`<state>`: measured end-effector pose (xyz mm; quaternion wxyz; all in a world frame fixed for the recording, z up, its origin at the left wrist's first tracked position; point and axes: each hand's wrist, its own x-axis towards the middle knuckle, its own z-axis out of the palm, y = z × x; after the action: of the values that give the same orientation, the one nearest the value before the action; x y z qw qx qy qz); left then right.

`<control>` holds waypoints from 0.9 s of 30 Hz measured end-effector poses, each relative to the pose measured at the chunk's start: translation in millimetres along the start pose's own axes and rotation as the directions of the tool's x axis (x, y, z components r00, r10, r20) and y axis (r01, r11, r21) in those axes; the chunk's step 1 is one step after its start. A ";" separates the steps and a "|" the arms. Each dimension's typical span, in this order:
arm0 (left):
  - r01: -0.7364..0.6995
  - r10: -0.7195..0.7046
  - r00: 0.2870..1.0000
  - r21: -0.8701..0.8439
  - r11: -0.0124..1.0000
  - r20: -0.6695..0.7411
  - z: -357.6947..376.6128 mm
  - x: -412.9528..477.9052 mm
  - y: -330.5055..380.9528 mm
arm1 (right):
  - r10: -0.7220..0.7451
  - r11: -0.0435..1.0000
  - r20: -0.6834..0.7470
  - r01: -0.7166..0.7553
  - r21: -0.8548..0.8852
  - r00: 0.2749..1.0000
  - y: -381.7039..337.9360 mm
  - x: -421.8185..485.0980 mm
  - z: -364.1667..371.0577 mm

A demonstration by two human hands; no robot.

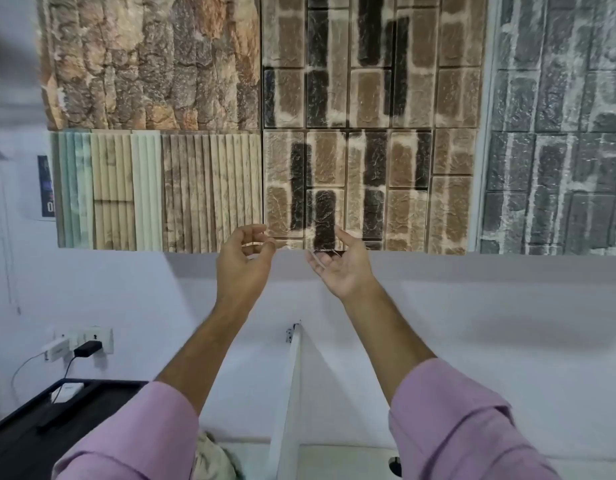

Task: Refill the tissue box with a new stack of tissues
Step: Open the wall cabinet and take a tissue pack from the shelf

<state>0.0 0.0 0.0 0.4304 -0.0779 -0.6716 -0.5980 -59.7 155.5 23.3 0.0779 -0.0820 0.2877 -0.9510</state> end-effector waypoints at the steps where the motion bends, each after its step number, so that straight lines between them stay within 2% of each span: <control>1: 0.005 -0.004 1.000 0.005 1.000 -0.007 -4.5 -1.8 1.3 | -0.014 1.000 -0.045 0.014 0.007 0.999 2.8 0.1 1.1; 4: 0.020 -0.020 1.000 0.021 1.000 -0.019 -14.8 -6.2 -3.1 | -0.037 0.999 -0.065 0.035 -0.028 0.997 8.6 -9.7 -2.7; 9: 0.024 -0.030 0.998 -0.099 0.995 -0.052 -23.8 -9.1 -2.7 | -0.075 0.996 -0.064 0.071 -0.062 0.995 17.7 -28.5 -6.7; 12: 0.016 -0.042 0.994 -0.240 0.971 -0.101 -28.2 -11.1 2.6 | -0.141 0.990 -0.021 0.141 -0.001 0.990 27.7 -48.2 1.3; 15: 0.036 -0.070 0.992 -0.297 0.954 -0.106 -27.5 -13.0 6.9 | -0.153 0.986 0.049 0.149 0.073 0.987 41.0 -71.2 9.2; 18: 0.069 -0.097 0.993 -0.337 0.939 -0.066 -19.0 -18.8 14.1 | -0.151 0.988 0.090 0.148 0.046 0.984 46.9 -91.1 13.7; 22: 0.073 -0.073 0.997 -0.368 0.927 0.013 -4.2 -30.2 23.5 | -0.214 0.977 0.049 0.213 0.025 0.976 45.0 -115.2 13.4; 27: 0.049 -0.006 0.994 -0.406 0.913 0.107 9.7 -41.4 25.7 | -0.272 0.954 0.066 0.260 0.150 0.960 30.3 -150.8 -6.3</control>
<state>36.8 32.4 -8.1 0.3609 -0.1872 -0.5545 -0.7261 89.0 163.5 -15.7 -0.0331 -0.1550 0.2030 -0.9663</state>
